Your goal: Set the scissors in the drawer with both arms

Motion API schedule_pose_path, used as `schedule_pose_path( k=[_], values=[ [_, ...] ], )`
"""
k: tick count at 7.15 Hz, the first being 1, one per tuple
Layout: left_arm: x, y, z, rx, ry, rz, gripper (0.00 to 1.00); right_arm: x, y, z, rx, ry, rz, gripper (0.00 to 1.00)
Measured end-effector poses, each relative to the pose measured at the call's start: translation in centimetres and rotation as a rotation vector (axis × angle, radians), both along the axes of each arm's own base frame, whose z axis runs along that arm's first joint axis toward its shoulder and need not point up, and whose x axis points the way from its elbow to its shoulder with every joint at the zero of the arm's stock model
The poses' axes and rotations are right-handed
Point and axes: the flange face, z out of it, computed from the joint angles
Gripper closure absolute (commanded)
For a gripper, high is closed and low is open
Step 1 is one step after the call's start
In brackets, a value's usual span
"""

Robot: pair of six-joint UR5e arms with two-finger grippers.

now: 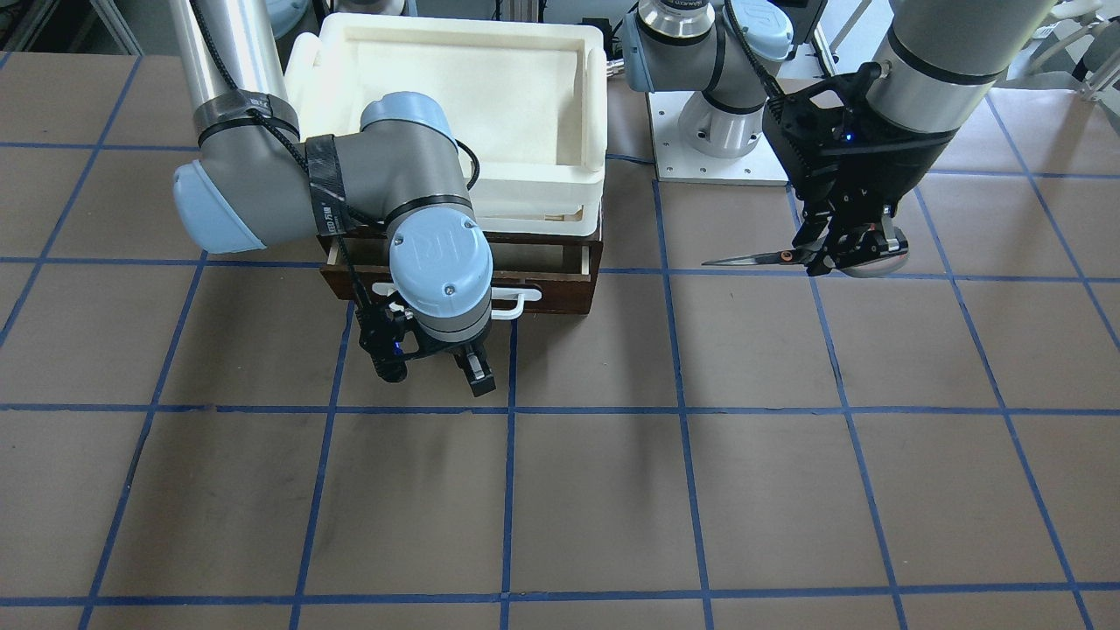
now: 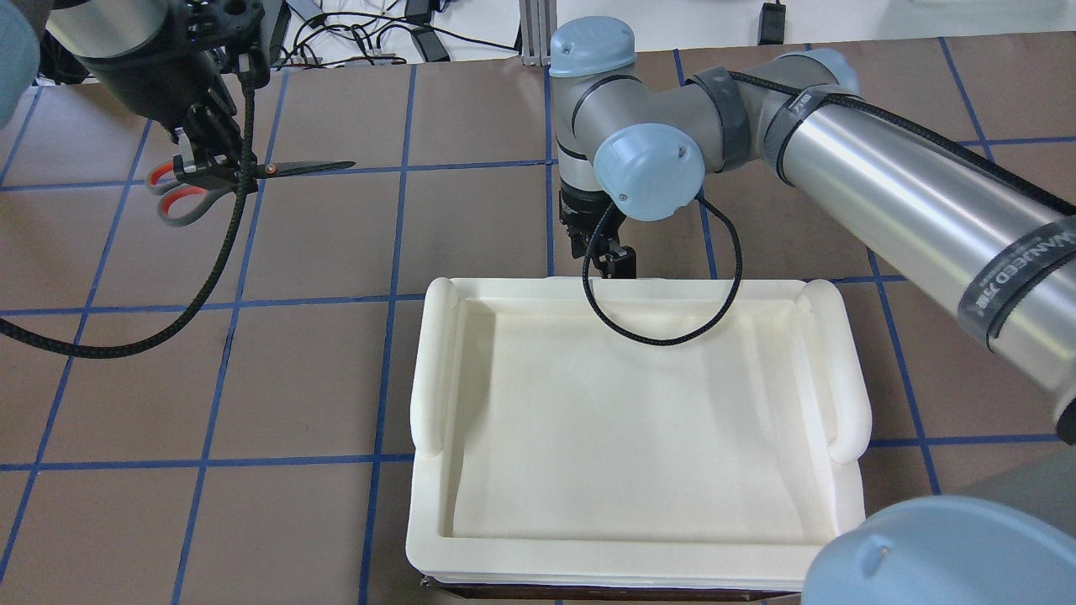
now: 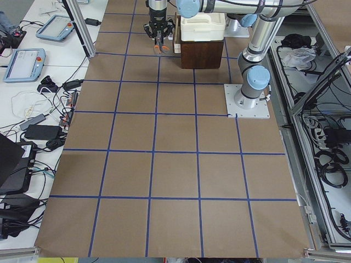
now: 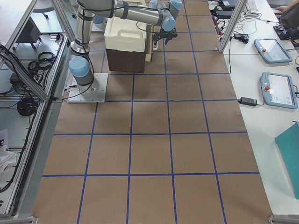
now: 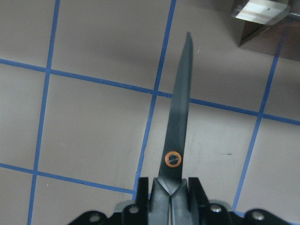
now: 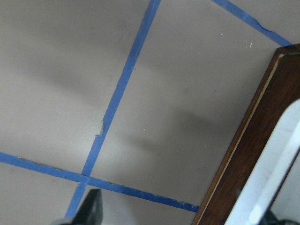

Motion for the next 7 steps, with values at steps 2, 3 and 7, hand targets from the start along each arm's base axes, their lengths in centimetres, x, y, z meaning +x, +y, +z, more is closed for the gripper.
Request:
schedule_pose_path(
  k=[2,3,7],
  values=[
    [0.0,-0.1,-0.1,0.001,0.000,0.000,0.94,-0.1,-1.1,0.1,-0.024,-0.009,0.005,0.00],
    [0.0,0.0,-0.1,0.001,0.000,0.000,0.94,-0.1,-1.8,0.4,-0.035,-0.011,0.004,0.00],
    [-0.1,-0.1,-0.1,0.002,0.000,-0.001,0.94,0.1,-3.0,1.7,-0.072,-0.011,0.028,0.00]
  ],
)
